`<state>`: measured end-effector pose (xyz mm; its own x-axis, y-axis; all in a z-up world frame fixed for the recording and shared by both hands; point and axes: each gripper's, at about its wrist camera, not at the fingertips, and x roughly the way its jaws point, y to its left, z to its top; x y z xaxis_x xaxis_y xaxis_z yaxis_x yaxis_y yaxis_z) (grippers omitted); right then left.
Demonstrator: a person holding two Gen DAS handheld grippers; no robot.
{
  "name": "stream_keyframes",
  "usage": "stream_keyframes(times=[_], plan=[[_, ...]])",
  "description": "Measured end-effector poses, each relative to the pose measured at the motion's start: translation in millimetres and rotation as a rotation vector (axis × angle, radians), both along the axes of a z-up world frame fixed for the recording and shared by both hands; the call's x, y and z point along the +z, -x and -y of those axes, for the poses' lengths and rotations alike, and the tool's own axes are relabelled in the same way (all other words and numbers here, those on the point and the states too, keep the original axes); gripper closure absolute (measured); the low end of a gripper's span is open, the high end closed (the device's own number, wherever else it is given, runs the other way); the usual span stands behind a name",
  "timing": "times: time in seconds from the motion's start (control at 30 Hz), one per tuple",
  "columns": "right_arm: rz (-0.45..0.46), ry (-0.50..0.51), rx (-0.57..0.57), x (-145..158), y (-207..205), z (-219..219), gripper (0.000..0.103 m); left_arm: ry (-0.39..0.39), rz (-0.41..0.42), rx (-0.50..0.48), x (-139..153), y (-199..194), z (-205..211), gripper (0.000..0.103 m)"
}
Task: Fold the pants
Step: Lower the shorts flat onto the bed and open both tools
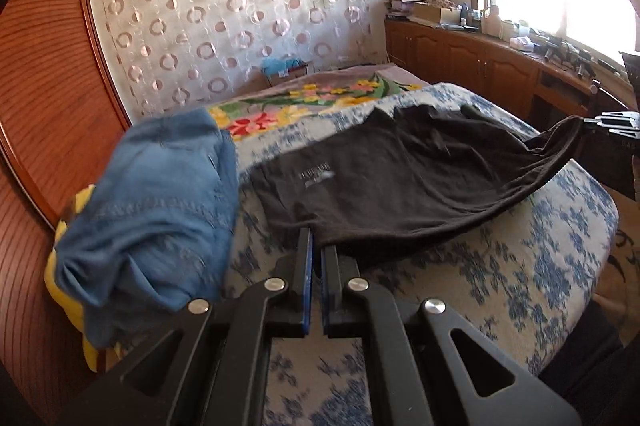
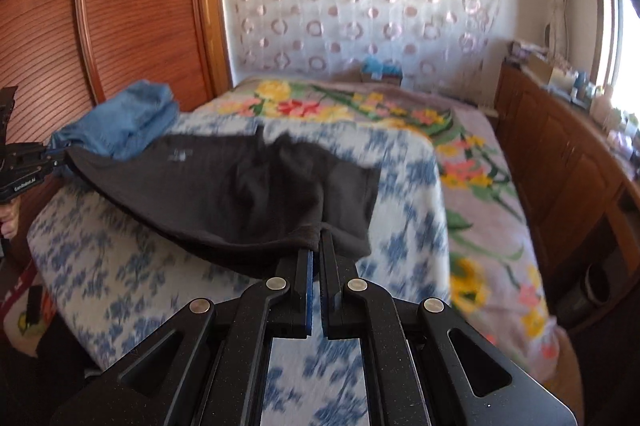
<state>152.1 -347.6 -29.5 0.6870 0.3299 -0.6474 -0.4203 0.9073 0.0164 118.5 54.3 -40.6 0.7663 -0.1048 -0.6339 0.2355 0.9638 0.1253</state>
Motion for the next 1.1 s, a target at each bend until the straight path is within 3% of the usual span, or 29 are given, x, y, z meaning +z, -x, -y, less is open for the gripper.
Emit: stream_keyframes(times=[0.27,0.87,1.1], plan=[[-0.049,-0.02,-0.029,-36.9,41.1,7.1,0.103,0.044,-0.006,0.016,-16.0,32.5,-7.4,0.103],[-0.132,-0.077,-0.046,-63.6,84.7,15.9,0.103,0.093,-0.083,0.035,-57.5,75.5,-12.0,0.103],[-0.129,-0.075,-0.048,-63.5,90.0,16.7,0.1,0.105,-0.075,0.036,-55.2,81.2,-14.0,0.099]])
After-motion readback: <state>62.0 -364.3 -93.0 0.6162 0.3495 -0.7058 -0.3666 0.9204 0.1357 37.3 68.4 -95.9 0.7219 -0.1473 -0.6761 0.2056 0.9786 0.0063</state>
